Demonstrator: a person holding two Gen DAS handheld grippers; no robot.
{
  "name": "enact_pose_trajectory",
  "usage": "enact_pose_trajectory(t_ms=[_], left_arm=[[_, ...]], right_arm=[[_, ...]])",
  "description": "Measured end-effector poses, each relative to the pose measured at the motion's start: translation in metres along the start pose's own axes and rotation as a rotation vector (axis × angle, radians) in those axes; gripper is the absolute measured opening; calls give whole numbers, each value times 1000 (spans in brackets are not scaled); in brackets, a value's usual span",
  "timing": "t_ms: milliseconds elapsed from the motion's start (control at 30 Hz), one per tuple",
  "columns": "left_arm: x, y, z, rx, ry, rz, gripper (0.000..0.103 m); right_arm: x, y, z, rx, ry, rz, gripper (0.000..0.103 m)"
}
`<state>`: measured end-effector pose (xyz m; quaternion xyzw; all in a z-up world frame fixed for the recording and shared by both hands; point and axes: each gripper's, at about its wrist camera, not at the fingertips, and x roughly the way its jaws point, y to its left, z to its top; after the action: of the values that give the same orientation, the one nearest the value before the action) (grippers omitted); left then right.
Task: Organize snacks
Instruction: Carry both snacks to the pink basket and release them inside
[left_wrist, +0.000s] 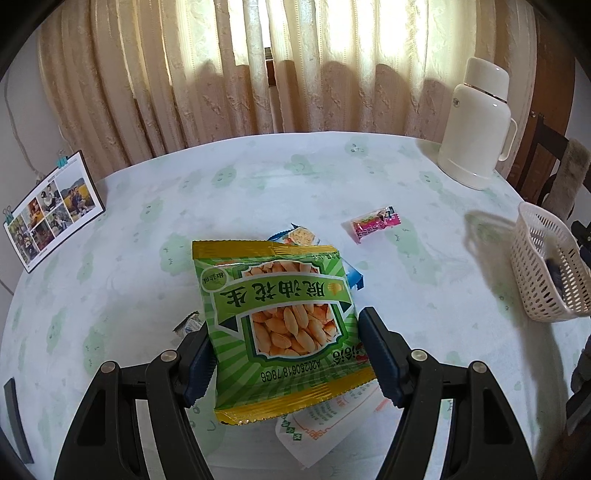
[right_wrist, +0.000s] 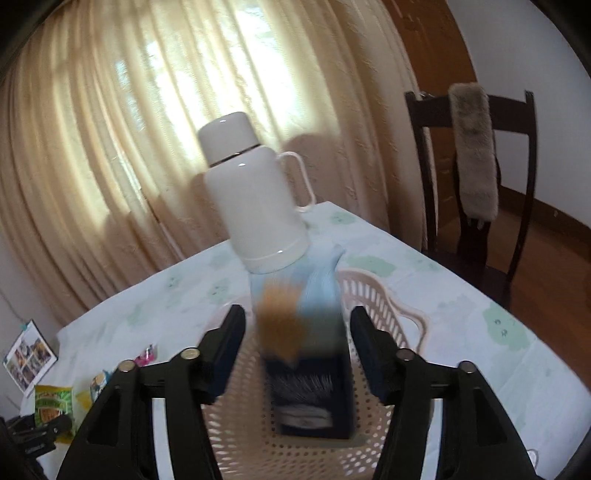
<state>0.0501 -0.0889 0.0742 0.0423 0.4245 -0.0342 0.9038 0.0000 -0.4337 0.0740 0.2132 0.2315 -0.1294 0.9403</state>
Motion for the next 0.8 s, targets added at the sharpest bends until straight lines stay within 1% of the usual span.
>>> enact_pose_trajectory(t_ms=[133, 233, 300, 367, 467, 500, 633, 700, 800], left_arm=[[0, -12, 5, 17, 9, -12, 69], [-7, -31, 11, 45, -9, -20, 69], [-12, -47, 17, 72, -24, -41, 69], [-16, -65, 23, 94, -29, -83, 69], [-20, -96, 32, 133, -38, -167, 69], [-21, -108, 35, 151, -47, -205, 69], [-20, -150, 42, 230, -83, -317, 69], [-15, -171, 46, 263, -78, -368, 69], [-10, -196, 50, 287, -56, -418, 69]], right_arm=[[-7, -6, -1, 17, -26, -3, 66], [-14, -9, -2, 28, -54, -12, 66], [-20, -12, -3, 36, -71, -19, 66], [-27, -15, -3, 51, -94, -30, 66], [-36, -21, -2, 77, -122, -45, 66], [-37, -23, -1, 86, -126, -47, 66], [-43, -34, 1, 133, -141, -63, 66], [-44, -40, 2, 157, -144, -71, 66], [-46, -43, 3, 173, -144, -69, 67]])
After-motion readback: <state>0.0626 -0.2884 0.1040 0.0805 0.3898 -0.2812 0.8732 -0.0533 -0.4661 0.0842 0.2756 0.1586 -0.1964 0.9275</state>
